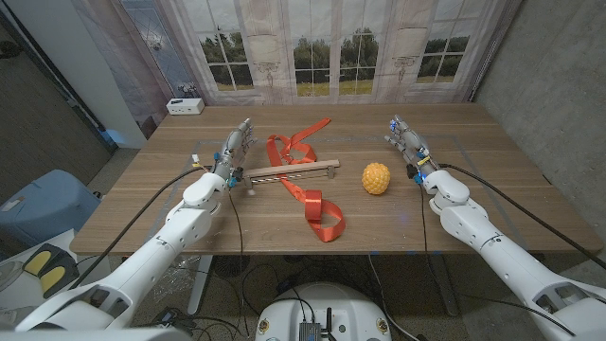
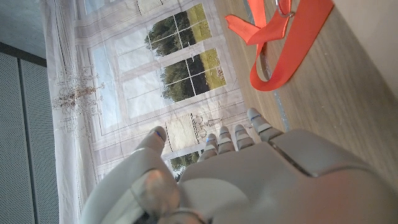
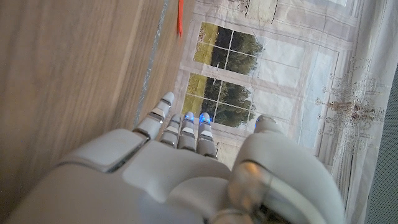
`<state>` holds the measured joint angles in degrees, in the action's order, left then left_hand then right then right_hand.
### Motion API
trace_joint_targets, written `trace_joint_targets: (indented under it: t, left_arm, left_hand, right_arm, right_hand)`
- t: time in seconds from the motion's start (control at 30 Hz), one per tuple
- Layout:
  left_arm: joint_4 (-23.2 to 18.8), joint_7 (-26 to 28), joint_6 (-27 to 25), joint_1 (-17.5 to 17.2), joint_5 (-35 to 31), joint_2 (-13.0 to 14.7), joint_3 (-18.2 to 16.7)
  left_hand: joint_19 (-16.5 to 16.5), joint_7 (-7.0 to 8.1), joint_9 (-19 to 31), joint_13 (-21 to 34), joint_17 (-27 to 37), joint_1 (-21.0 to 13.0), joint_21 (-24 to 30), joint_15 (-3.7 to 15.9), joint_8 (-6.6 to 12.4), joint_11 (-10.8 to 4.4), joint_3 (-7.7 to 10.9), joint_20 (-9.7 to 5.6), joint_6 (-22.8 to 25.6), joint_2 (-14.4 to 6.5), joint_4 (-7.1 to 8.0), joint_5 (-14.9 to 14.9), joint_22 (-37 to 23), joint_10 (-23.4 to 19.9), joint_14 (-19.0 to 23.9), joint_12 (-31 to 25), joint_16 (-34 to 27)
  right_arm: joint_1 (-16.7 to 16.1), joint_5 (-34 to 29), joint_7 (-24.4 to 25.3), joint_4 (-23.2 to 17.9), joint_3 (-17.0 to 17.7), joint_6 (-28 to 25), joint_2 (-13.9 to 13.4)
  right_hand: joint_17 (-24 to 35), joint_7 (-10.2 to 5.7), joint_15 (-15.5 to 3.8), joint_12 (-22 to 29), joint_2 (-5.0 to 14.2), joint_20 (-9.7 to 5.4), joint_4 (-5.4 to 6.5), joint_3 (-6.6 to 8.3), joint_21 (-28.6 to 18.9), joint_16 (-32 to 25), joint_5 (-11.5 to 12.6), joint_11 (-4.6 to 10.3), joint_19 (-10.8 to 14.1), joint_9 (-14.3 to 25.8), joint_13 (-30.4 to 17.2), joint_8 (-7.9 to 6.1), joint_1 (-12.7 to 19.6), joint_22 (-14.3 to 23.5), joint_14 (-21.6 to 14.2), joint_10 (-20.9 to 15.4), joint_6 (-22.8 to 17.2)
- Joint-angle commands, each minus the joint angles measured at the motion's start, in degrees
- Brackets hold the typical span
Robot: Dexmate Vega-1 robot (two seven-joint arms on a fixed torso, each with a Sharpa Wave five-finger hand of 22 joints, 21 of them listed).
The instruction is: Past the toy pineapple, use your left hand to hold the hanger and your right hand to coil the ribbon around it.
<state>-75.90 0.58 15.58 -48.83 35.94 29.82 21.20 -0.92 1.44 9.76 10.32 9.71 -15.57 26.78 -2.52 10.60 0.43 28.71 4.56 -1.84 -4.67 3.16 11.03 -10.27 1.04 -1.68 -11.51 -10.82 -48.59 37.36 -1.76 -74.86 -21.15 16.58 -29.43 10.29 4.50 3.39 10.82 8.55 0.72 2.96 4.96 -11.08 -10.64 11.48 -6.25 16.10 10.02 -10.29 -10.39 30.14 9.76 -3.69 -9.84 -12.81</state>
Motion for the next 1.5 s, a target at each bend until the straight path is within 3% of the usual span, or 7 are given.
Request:
trace_joint_targets:
  t: [0.03, 0.2, 0.43, 0.67, 0.73, 0.9, 1.5]
  left_arm:
    - [-7.47, 8.49, -4.77, -1.99, -6.28, 3.62, 0.55]
    - [-10.91, 9.4, -9.61, -1.86, -7.88, 6.21, 1.04]
    - [-15.52, 12.33, -15.86, -1.46, -12.36, 9.41, 2.22]
    - [-19.78, 13.53, -21.81, -0.76, -16.37, 12.44, 3.4]
    - [-20.74, 13.68, -23.17, -0.42, -17.83, 13.24, 3.91]
    - [-22.74, 14.01, -26.03, 0.13, -20.85, 14.52, 5.02]
    - [-33.34, 14.39, -46.02, 4.08, -34.35, 18.29, 11.27]
  left_hand:
    - [1.86, -1.05, 0.25, 0.34, 0.13, -2.28, 0.16, -1.1, 0.69, 0.74, 1.28, 2.93, 2.68, -1.75, -1.93, 0.19, -0.26, -2.66, 3.41, -1.07, -0.75]
    - [3.17, -3.08, 0.35, 0.48, 0.16, -5.31, 0.0, -1.92, 0.99, 1.0, 2.53, 4.86, 5.74, -2.38, -5.25, -0.54, -0.43, -5.72, 7.33, -1.73, -1.03]
    - [3.79, -2.07, 0.42, 0.66, 0.27, -7.77, -0.2, -1.97, 0.9, 1.33, 3.12, 5.84, 7.0, -2.02, -8.12, -0.91, -0.57, -8.72, 9.63, -2.4, -1.15]
    - [5.18, -2.09, 0.56, 0.89, 0.43, -11.03, -0.16, -0.54, 1.47, 0.64, 3.42, 5.6, 10.29, -1.03, -11.57, -1.07, -0.68, -11.27, 13.15, -2.81, -1.65]
    - [6.54, -2.28, 0.62, 0.99, 0.48, -12.88, 0.12, 0.64, 1.51, 0.49, 3.46, 3.73, 11.48, -0.58, -12.77, -1.07, -0.69, -12.46, 15.23, -2.97, -1.98]
    - [8.94, -2.19, 0.67, 1.07, 0.48, -15.57, 0.62, 1.95, 1.07, 0.5, 3.16, 0.27, 11.78, 0.33, -13.45, -1.08, -0.61, -12.95, 17.11, -2.65, -1.95]
    - [11.41, -2.0, 0.9, 1.44, 0.72, -24.94, -0.09, 4.9, 2.5, -1.05, 1.47, 0.31, 19.1, 4.54, -13.39, -0.79, -0.36, -19.02, 21.57, -3.72, -2.36]
  right_arm:
    - [-0.75, 0.47, -0.03, -0.67, 0.24, -0.13, -0.21]
    - [-1.02, 0.54, 0.13, -0.89, 0.35, -0.01, -0.22]
    - [-1.2, 0.56, 0.1, -0.85, 0.42, 0.38, -0.14]
    - [-1.24, 0.8, -0.15, -0.39, 0.51, 0.74, 0.09]
    - [-1.18, 0.89, -0.4, -0.14, 0.49, 0.83, 0.14]
    - [-0.98, 1.2, -1.03, 0.72, 0.48, 1.2, 0.44]
    - [-0.33, 1.98, -2.92, 3.4, 0.78, 2.57, 1.01]
  right_hand:
    - [0.31, 0.09, 0.27, 0.35, -0.03, 0.02, -0.15, 0.64, -0.28, -0.33, 0.23, 0.1, 0.45, 0.23, -0.3, -0.4, 0.49, 0.23, -0.38, -0.56, -0.44]
    - [0.31, 0.06, 0.4, 0.36, -0.05, 0.11, -0.23, 0.71, -0.27, -0.35, 0.2, 0.01, 0.45, 0.23, -0.3, -0.42, 0.48, 0.23, -0.44, -0.61, -0.53]
    - [0.33, 0.02, 0.38, 0.35, -0.05, 0.18, -0.31, 0.8, -0.28, -0.35, 0.17, 0.1, 0.47, 0.24, -0.3, -0.42, 0.45, 0.23, -0.45, -0.65, -0.57]
    - [0.35, 0.0, 0.4, 0.33, -0.04, 0.17, -0.35, 0.87, -0.29, -0.37, 0.15, -0.07, 0.5, 0.25, -0.31, -0.42, 0.38, 0.24, -0.52, -0.67, -0.61]
    - [0.36, -0.03, 0.42, 0.33, -0.05, 0.19, -0.37, 0.89, -0.28, -0.35, 0.13, -0.07, 0.48, 0.25, -0.31, -0.42, 0.35, 0.24, -0.48, -0.68, -0.63]
    - [0.37, -0.02, 0.42, 0.36, -0.04, 0.2, -0.4, 0.94, -0.29, -0.37, 0.12, -0.11, 0.5, 0.25, -0.31, -0.41, 0.31, 0.24, -0.53, -0.79, -0.64]
    - [0.41, 0.0, 0.44, 0.31, -0.02, 0.21, -0.48, 1.1, -0.29, -0.38, 0.05, -0.09, 0.52, 0.26, -0.32, -0.41, 0.12, 0.25, -0.56, -0.77, -0.72]
